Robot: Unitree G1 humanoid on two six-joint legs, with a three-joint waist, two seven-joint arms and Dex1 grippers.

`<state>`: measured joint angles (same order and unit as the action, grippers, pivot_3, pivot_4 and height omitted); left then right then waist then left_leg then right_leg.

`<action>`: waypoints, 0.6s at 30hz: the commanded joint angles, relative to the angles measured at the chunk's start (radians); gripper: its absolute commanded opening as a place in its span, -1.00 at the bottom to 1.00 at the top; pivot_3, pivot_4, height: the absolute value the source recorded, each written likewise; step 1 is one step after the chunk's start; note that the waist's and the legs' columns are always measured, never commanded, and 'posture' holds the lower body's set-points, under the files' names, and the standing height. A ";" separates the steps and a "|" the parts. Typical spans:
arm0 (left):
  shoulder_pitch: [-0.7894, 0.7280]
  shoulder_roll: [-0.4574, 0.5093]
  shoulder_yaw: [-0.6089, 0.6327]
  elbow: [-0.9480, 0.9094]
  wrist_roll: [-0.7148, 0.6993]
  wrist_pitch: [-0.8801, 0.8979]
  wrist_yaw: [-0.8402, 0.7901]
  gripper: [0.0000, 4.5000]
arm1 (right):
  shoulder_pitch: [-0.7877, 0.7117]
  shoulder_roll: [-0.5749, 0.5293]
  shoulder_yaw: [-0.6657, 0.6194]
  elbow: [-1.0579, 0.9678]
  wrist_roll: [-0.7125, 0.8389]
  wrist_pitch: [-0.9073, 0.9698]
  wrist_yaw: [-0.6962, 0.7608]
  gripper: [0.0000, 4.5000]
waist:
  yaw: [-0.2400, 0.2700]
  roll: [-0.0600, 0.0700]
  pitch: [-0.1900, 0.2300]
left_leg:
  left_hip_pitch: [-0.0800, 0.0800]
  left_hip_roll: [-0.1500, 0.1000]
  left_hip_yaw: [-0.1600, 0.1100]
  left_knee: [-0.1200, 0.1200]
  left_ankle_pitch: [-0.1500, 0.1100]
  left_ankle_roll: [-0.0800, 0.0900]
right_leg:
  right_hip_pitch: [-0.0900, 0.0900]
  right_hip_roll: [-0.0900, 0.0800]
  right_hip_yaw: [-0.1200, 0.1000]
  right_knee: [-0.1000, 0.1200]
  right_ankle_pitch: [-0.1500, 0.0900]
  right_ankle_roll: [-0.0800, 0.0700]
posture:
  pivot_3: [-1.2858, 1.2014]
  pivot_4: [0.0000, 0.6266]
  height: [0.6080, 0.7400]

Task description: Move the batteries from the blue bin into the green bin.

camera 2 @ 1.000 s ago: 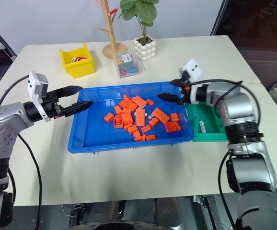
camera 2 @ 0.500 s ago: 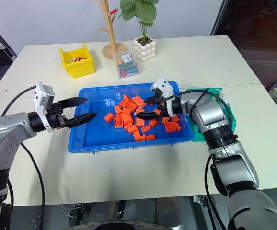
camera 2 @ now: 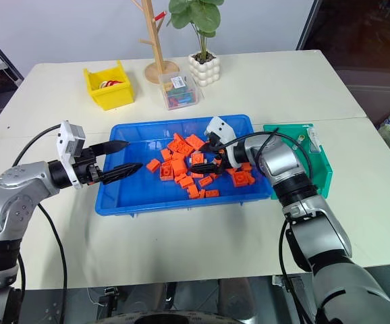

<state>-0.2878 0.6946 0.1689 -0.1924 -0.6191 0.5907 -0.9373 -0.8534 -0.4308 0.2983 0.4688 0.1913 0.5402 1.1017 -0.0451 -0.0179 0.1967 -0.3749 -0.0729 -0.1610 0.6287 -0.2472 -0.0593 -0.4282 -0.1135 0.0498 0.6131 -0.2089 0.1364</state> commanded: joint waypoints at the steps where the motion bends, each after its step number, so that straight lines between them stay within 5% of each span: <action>1: -0.011 0.002 0.011 -0.026 0.002 -0.021 0.007 1.00 | -0.035 0.009 -0.019 0.005 -0.009 -0.025 0.009 0.96 | 0.000 0.000 0.000 | 0.000 0.000 0.000 0.000 0.000 0.000 | 0.000 0.000 0.000 0.000 0.000 0.000 | 0.03 -0.52 1.00; 4: -0.011 0.003 0.013 -0.025 0.002 -0.025 0.015 1.00 | -0.029 0.010 -0.018 0.004 -0.016 -0.027 0.018 0.87 | 0.000 0.000 0.000 | 0.000 0.000 0.000 0.000 0.000 0.000 | 0.000 0.000 0.000 0.000 0.000 0.000 | 0.03 -0.52 1.00; 6: -0.011 0.002 0.015 -0.024 0.000 -0.026 0.020 1.00 | -0.028 0.012 -0.023 0.005 -0.017 -0.030 0.014 0.60 | 0.000 0.000 0.000 | 0.000 0.000 0.000 0.000 0.000 0.000 | 0.000 0.000 0.000 0.000 0.000 0.000 | 0.03 -0.52 1.00; 9: -0.014 0.001 0.016 -0.022 -0.001 -0.027 0.025 1.00 | -0.036 0.017 -0.038 0.001 -0.012 -0.022 0.007 -0.06 | 0.000 0.000 0.000 | 0.000 0.000 0.000 0.000 0.000 0.000 | 0.000 0.000 0.000 0.000 0.000 0.000 | 0.03 -0.52 1.00; 18: -0.017 -0.004 0.014 -0.022 0.001 -0.029 0.039 1.00 | -0.041 0.024 -0.065 -0.035 0.001 0.005 0.007 -0.06 | 0.000 0.000 0.000 | 0.000 0.000 0.000 0.000 0.000 0.000 | 0.000 0.000 0.000 0.000 0.000 0.000 | 0.03 -0.52 1.00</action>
<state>-0.2890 0.6863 0.1693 -0.1924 -0.6192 0.5797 -0.9019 -0.8718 -0.4119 0.2644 0.4781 0.1743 0.5424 1.1049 -0.0450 -0.0179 0.1967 -0.3750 -0.0729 -0.1612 0.6286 -0.2472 -0.0593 -0.4282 -0.1135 0.0498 0.6132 -0.2089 0.1364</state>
